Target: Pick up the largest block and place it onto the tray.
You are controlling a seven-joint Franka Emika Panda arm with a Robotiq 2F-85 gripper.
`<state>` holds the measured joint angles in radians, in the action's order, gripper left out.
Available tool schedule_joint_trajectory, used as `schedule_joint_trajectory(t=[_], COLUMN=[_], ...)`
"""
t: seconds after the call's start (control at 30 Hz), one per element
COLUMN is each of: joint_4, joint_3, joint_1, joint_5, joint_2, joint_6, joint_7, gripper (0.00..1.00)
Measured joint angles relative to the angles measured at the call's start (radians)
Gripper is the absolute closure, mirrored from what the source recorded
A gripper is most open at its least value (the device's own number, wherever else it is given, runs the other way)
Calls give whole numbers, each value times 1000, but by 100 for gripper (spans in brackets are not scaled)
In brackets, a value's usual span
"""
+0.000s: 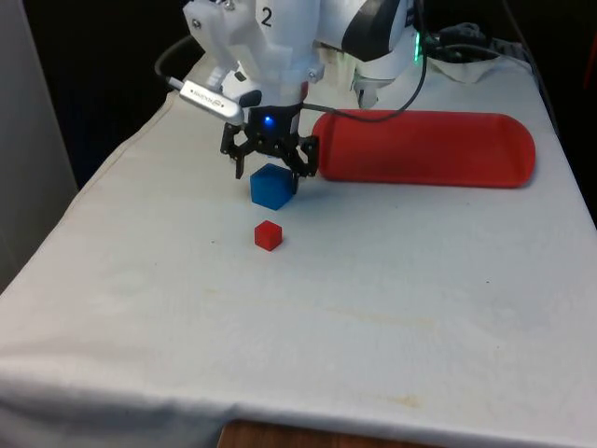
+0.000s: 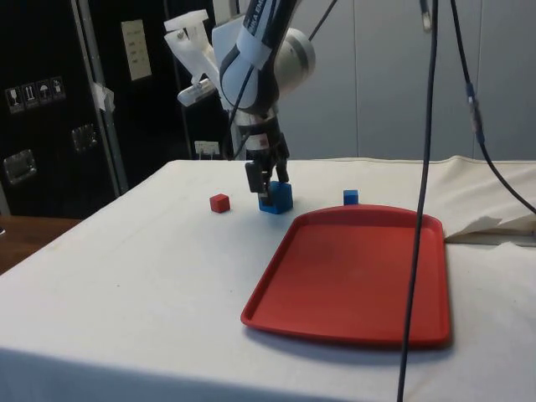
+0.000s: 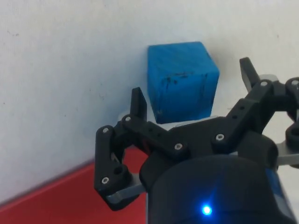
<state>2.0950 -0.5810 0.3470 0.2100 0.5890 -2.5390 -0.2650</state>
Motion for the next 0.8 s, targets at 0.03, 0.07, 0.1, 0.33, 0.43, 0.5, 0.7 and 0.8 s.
schedule_joint_trajectory(t=[0.03, 0.07, 0.1, 0.33, 0.43, 0.5, 0.7, 0.8], joint_4=[-1, -2, -2, -3, -4, -4, -4, -4], joint_3=[0, 0, 0, 0, -1, -2, -2, -2], joint_1=[0, 0, 0, 1, 1, 2, 2, 2], joint_5=[1, 1, 1, 1, 1, 1, 1, 1], joint_2=[2, 2, 2, 2, 2, 1, 1, 1], joint_6=[0, 0, 0, 0, 1, 1, 1, 1], joint_7=[0, 0, 0, 0, 1, 1, 1, 1], gripper=[0, 0, 0, 62, 100, 100, 100, 100])
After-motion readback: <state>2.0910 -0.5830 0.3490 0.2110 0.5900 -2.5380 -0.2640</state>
